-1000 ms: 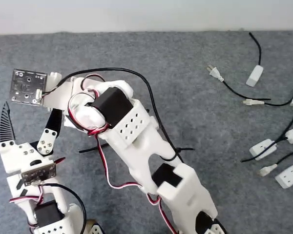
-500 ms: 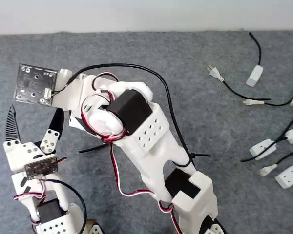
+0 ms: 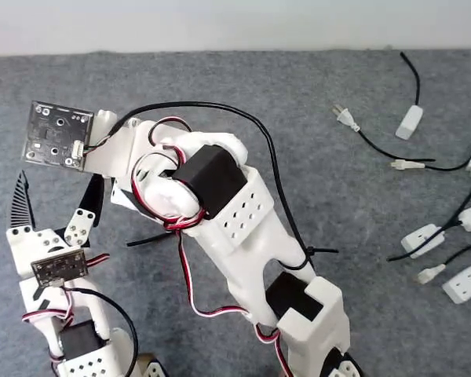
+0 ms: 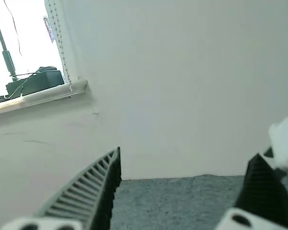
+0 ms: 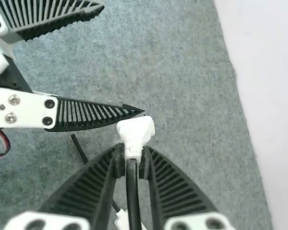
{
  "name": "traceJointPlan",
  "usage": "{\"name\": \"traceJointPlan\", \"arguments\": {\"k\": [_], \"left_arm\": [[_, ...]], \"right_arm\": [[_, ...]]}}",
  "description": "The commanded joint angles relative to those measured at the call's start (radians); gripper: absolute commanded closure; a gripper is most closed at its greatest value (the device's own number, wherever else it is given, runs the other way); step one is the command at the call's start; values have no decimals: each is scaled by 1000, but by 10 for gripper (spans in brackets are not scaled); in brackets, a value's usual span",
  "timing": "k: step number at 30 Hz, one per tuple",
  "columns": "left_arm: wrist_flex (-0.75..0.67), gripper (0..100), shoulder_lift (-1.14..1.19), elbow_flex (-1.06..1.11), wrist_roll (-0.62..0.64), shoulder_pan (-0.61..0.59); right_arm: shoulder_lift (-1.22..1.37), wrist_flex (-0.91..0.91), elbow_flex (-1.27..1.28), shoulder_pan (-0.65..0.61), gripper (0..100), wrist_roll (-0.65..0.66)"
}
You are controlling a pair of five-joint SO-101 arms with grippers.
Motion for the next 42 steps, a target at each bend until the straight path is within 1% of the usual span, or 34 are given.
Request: {"name": "traceJointPlan", "arguments": {"k": [1, 6, 13, 18, 20, 26, 30, 33, 37, 42], "left_arm": [[14, 603, -12, -8, 14, 41], [17, 603, -12, -8, 14, 83], [117, 603, -14, -8, 14, 75], [126, 603, -14, -8, 18, 2], [129, 603, -12, -8, 54, -31], [207, 603, -14, -8, 66, -64], [226, 603, -14, -8, 69, -87], [249, 603, -14, -8, 71, -91], [269, 603, -14, -8, 72, -89], [270, 603, -11, -8, 100, -92]], "right_arm": [[-50, 41, 5, -31, 989, -18], [-50, 39, 52, -31, 989, -17], [-61, 39, 66, 45, 989, -9], [-51, 41, 71, 125, 989, -8], [-50, 41, 74, 145, 989, -2], [-59, 41, 203, 179, 989, 75], [-51, 39, 298, 242, 989, 167], [-50, 39, 354, 280, 989, 184], [-30, 35, 427, 283, 989, 181], [134, 30, 460, 262, 989, 173]]}}
